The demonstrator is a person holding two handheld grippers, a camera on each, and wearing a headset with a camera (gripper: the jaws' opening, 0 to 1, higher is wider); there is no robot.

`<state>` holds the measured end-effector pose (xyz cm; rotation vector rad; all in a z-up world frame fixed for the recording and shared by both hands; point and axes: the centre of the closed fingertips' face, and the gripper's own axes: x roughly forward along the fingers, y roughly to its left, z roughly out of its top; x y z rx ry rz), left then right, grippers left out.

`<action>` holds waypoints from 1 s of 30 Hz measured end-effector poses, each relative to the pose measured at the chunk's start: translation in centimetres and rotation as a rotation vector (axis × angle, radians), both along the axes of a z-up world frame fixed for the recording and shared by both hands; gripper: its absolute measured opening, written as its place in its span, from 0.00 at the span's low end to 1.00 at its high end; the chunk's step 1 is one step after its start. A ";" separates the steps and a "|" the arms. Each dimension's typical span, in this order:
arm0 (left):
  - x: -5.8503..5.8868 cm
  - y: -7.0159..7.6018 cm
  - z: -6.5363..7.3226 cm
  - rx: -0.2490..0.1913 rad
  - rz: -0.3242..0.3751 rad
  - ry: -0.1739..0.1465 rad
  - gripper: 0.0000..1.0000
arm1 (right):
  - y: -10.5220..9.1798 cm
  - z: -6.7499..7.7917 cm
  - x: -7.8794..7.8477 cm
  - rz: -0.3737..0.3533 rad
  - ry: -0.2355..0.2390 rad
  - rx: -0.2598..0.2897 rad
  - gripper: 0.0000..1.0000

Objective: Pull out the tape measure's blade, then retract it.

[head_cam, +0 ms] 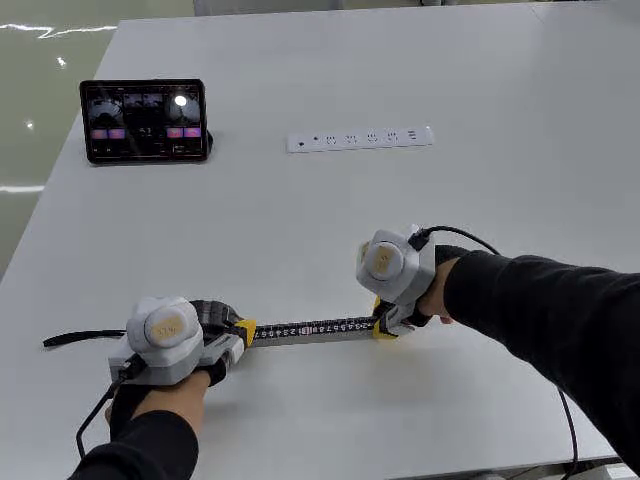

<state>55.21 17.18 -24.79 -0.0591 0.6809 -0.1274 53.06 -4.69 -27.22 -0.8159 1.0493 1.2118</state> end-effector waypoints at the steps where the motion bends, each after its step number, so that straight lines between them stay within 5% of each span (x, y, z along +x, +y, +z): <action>1: 0.0 0.0 0.0 0.000 0.000 0.000 0.66 | 0.0 0.0 0.0 -0.005 0.002 0.002 0.09; 25: 0.0 0.1 0.0 0.000 0.000 0.000 0.66 | 0.9 0.1 0.0 -0.060 0.010 0.007 0.10; 30: 0.0 0.1 0.0 0.001 0.000 0.000 0.66 | 1.1 0.0 0.0 -0.020 0.000 -0.004 0.10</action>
